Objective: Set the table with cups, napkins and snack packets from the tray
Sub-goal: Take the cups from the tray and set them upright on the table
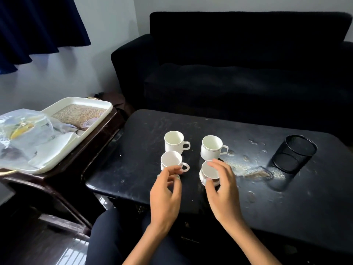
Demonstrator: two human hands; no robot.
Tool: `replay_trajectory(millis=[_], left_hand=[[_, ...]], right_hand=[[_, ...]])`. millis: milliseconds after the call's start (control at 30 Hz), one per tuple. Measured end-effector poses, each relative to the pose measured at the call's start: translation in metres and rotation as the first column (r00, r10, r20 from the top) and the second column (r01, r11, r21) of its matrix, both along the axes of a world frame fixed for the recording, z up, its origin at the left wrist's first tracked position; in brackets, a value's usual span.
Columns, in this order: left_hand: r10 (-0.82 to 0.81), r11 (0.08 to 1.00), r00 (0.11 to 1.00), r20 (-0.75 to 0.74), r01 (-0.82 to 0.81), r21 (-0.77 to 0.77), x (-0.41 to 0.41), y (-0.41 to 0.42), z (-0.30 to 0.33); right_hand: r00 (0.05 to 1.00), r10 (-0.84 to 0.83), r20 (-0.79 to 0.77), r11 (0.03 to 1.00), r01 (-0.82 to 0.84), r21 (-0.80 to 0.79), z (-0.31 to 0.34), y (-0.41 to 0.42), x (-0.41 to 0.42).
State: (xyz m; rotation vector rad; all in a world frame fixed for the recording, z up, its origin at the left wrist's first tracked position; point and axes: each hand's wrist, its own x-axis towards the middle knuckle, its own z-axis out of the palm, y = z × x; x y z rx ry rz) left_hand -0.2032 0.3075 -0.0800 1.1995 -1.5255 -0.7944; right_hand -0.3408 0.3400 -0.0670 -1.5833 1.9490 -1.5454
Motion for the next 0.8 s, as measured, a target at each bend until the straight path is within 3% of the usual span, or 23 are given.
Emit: replay_trajectory(millis=[100, 267, 333, 500, 800], left_hand=[[0.057, 0.997, 0.997, 0.050, -0.054, -0.050, 0.013, -0.026, 0.013], [0.000, 0.997, 0.918, 0.396, 0.029, -0.069, 0.028, -0.074, 0.021], [-0.060, 0.996, 0.881, 0.470, 0.083, -0.029, 0.030, -0.089, 0.022], [-0.215, 0.976, 0.808, 0.549, 0.197, 0.094, 0.032, -0.112, 0.020], [-0.275, 0.959, 0.737, 0.618, 0.261, 0.116, 0.039, -0.130, 0.011]], right_hand=[[0.983, 0.146, -0.107, 0.984, -0.133, 0.119, 0.008, -0.017, 0.013], [0.915, 0.288, -0.283, 0.939, -0.211, 0.273, 0.015, -0.057, 0.023], [0.897, 0.309, -0.315, 0.926, -0.208, 0.315, 0.015, -0.071, 0.023], [0.847, 0.357, -0.394, 0.893, -0.185, 0.411, 0.013, -0.094, 0.021], [0.786, 0.451, -0.423, 0.816, -0.170, 0.553, 0.005, -0.115, 0.012]])
